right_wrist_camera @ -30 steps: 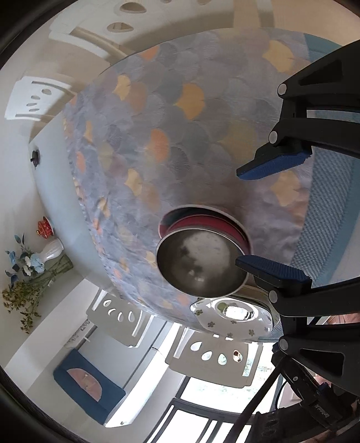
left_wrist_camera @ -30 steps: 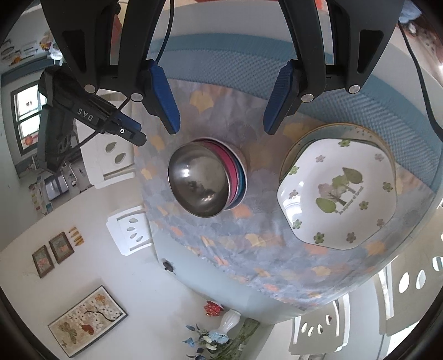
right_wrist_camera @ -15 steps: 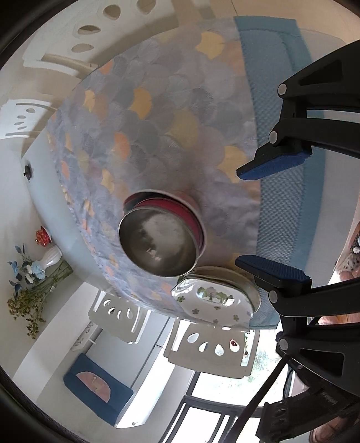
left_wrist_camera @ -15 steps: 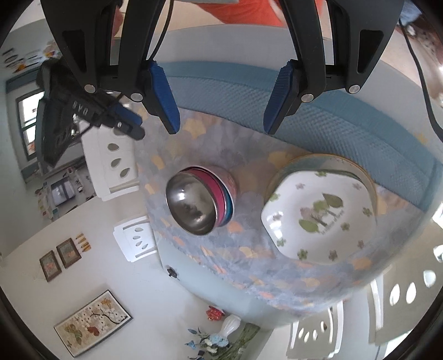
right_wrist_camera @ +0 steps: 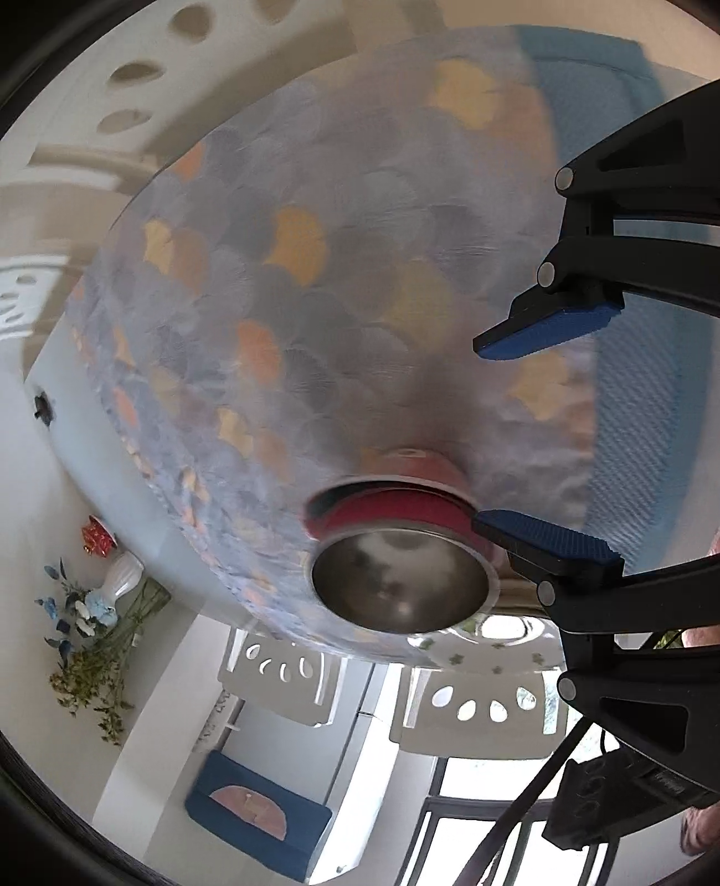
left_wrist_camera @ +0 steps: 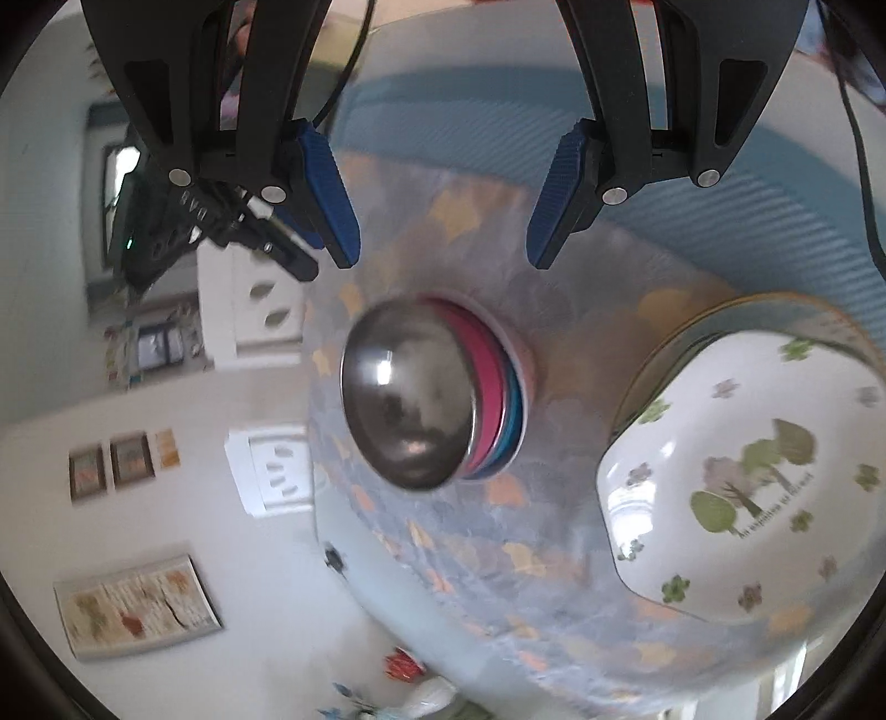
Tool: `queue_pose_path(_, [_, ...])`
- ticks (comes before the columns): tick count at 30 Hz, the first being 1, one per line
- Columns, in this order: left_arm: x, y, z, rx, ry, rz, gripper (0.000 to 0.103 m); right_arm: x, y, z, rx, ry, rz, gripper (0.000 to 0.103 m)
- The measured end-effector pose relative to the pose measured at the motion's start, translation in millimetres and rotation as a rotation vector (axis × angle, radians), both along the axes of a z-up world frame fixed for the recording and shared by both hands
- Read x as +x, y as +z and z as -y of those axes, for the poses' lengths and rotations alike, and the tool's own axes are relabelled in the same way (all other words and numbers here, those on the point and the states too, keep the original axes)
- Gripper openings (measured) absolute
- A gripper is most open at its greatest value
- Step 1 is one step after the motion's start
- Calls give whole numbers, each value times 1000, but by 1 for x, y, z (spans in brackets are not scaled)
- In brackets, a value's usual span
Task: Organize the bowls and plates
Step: 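Move both grippers to the bowl stack rim and close on it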
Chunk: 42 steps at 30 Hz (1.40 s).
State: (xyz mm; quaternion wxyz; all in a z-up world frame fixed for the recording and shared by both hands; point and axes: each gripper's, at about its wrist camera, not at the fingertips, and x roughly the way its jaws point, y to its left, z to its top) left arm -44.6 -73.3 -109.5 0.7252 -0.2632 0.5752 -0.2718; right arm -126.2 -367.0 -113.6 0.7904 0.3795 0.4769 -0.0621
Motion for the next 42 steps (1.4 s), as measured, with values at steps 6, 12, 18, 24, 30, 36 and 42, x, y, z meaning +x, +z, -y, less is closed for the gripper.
queue_pose_path(6, [24,-21,3,-32,177,-58,61,44,-8,20,56,67,60,55])
queue_pose_path(12, [26,-29,-4,-24,282,-64,61,63,-18,33,30,79,54,54])
queue_pose_path(18, [35,-33,-2,-45,286,-69,61,80,-24,32,140,165,94,54])
queue_pose_path(24, [40,-46,-5,-80,292,-109,61,83,-34,42,131,126,73,55])
queue_pose_path(30, [37,-41,-14,-85,330,-103,61,84,-35,48,202,143,93,55])
queue_pose_path(36, [41,-31,-7,-100,293,-74,61,89,-29,41,239,199,121,56])
queue_pose_path(42, [55,-38,26,-20,212,-64,61,101,-31,19,153,277,100,72])
